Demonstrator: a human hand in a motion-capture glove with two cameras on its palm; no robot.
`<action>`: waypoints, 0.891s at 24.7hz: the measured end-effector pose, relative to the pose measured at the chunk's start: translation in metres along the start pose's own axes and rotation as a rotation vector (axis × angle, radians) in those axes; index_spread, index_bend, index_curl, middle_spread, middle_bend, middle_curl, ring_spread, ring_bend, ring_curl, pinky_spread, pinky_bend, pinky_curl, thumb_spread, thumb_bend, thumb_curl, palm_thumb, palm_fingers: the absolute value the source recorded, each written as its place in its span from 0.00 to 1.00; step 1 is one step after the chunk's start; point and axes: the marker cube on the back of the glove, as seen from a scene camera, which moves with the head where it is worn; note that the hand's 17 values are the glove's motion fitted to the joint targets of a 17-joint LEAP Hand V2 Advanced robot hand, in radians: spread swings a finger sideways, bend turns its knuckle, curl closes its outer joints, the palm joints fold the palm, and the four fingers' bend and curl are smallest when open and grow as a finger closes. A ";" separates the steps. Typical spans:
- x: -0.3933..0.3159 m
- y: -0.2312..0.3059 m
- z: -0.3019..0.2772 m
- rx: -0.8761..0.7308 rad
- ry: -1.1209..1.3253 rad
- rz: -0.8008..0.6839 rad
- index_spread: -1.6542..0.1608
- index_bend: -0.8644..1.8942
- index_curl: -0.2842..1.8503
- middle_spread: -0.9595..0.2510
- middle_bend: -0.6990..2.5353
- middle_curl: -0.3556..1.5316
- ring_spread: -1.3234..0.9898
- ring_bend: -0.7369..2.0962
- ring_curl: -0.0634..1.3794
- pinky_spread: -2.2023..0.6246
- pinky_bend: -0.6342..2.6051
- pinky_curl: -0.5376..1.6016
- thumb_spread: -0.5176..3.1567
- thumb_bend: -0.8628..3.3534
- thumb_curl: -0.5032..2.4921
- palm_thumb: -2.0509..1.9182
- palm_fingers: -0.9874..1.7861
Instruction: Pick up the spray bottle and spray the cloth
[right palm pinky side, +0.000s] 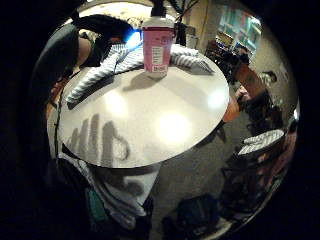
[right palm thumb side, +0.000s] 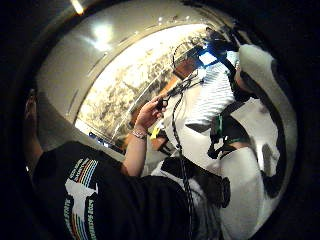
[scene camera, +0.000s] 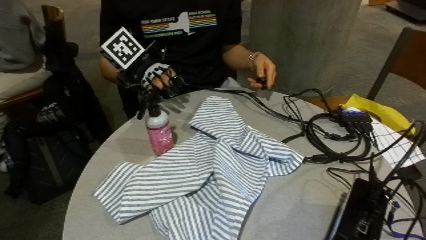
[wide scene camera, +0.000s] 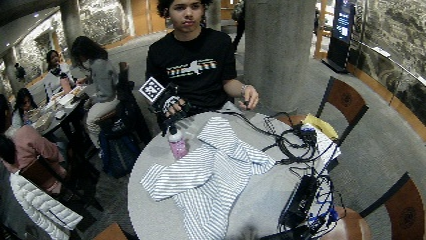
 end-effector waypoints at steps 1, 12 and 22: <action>0.000 -0.001 0.001 -0.008 0.003 -0.004 0.86 0.44 0.18 0.78 0.34 0.25 0.57 0.35 0.09 0.80 0.29 0.28 0.22 0.31 0.22 0.69 0.72; -0.003 -0.012 0.011 -0.060 0.047 0.007 0.81 0.42 0.26 0.79 0.34 0.32 0.57 0.33 0.17 0.84 0.27 0.34 0.33 0.30 0.26 0.71 0.66; 0.004 -0.007 0.008 -0.060 0.033 0.059 0.79 0.39 0.28 0.79 0.33 0.35 0.57 0.32 0.19 0.85 0.26 0.36 0.38 0.29 0.28 0.72 0.66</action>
